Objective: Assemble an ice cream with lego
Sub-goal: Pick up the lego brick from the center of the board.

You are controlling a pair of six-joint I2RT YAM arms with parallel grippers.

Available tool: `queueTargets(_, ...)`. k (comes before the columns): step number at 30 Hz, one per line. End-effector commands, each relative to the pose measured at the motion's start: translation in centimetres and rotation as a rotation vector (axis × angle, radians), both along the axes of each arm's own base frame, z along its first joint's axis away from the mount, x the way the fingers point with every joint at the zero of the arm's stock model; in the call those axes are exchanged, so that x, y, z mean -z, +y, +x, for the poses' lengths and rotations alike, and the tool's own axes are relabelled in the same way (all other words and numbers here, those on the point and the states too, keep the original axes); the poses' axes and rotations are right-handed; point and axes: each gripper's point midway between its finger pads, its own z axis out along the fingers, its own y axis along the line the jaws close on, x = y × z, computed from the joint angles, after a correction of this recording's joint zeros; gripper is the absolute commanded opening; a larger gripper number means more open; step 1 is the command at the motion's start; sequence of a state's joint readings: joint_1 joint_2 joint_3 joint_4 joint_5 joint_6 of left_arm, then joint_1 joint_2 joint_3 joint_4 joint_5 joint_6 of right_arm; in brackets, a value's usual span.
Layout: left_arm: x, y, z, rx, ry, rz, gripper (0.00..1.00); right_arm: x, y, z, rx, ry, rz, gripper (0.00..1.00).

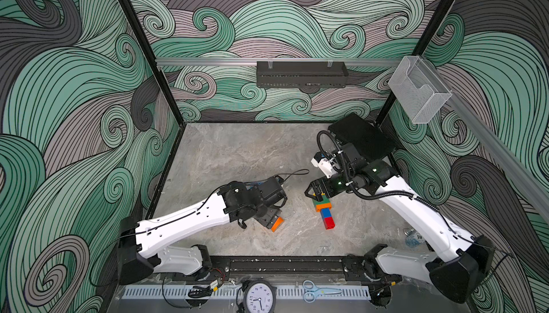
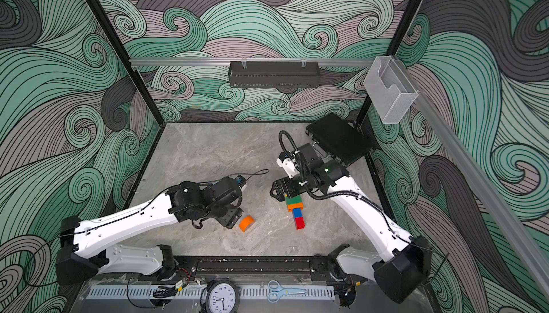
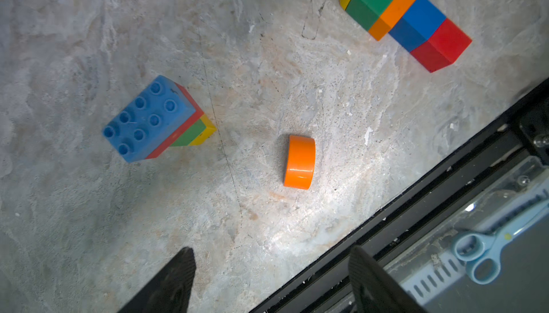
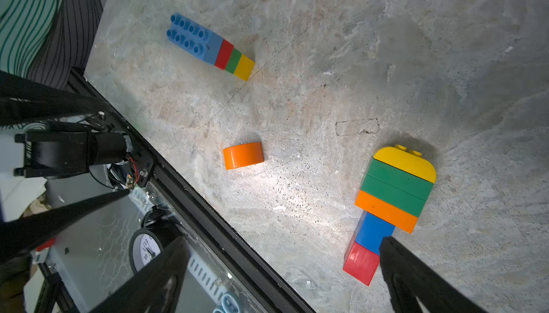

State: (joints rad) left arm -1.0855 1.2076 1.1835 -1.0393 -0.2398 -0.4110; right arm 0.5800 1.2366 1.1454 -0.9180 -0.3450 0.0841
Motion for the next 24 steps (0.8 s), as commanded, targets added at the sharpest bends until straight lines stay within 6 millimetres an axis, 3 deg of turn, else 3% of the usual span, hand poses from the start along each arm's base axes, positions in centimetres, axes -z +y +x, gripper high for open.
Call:
queueTargets(1,-3.0,2.0,1.0,-0.107,-0.048,-0.066,0.84,1.2,1.4,-0.8,-0.141,-0.061,-0.029,0.99)
queueTargets(7,-5.0,4.7,2.6,-0.241,-0.023,-0.158,0.85,4.0,5.3,-4.5,-0.482,-0.175,-0.062,0.99)
queueTargets(12,-5.8,6.8,3.7,-0.331,-0.019,-0.201,0.85,6.8,7.1,-7.1,-0.758,-0.278,-0.116,0.99)
queueTargets(24,-5.3,8.6,6.3,-0.426,0.021,-0.295,0.86,10.4,9.9,-8.7,-1.179,-0.415,-0.08,0.85)
